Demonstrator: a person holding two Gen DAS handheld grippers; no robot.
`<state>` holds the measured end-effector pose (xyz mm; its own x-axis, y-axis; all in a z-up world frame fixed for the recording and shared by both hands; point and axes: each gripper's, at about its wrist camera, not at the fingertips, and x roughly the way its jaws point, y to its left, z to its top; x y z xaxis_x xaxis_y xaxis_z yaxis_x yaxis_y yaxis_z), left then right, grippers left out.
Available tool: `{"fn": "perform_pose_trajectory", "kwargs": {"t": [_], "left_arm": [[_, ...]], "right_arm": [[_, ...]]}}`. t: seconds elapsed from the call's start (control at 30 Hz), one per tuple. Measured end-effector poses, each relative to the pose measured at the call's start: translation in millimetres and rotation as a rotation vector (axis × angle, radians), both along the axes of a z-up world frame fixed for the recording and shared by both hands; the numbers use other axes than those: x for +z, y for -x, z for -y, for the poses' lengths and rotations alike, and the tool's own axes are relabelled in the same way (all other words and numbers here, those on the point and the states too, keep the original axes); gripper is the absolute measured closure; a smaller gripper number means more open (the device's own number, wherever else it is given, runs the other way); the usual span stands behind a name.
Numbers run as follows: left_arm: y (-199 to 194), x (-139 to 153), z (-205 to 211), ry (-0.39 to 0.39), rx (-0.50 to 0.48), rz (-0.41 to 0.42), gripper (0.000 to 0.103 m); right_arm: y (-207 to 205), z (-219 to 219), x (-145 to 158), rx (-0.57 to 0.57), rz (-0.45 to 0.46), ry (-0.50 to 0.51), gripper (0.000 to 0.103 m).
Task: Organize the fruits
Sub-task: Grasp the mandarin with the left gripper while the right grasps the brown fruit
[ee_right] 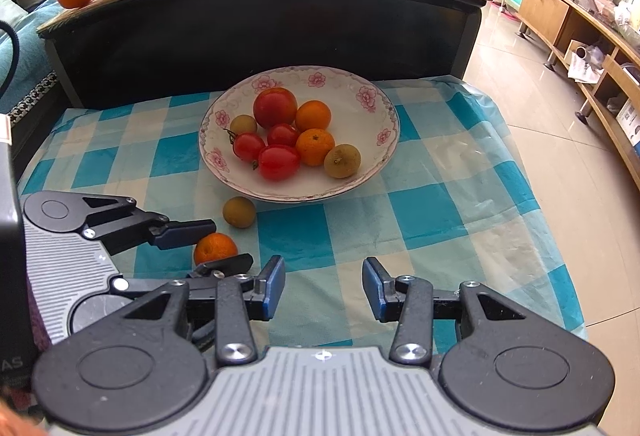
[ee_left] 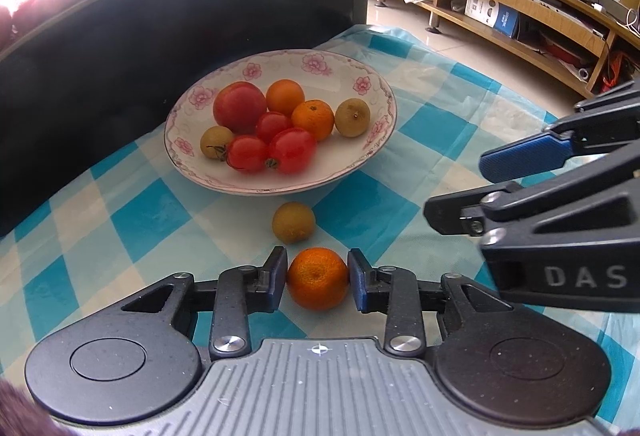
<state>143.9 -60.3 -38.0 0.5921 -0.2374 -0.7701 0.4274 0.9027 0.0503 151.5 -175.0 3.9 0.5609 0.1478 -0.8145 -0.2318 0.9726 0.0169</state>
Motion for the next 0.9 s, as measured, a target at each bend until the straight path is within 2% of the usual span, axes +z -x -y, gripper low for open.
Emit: {"fn": "perform_pose_trajectory", "kwargs": {"t": [0.6,0.9], "left_arm": [[12,4,-12,0.01,-0.005,-0.007,0.063],[21,5,-44,0.043,0.041,-0.023,0.063]], "right_arm": [[-5,-12,-5,0.005,-0.005,0.015,0.057],[-17,-20,-14,-0.034,0.001,-0.077,0.057]]}}
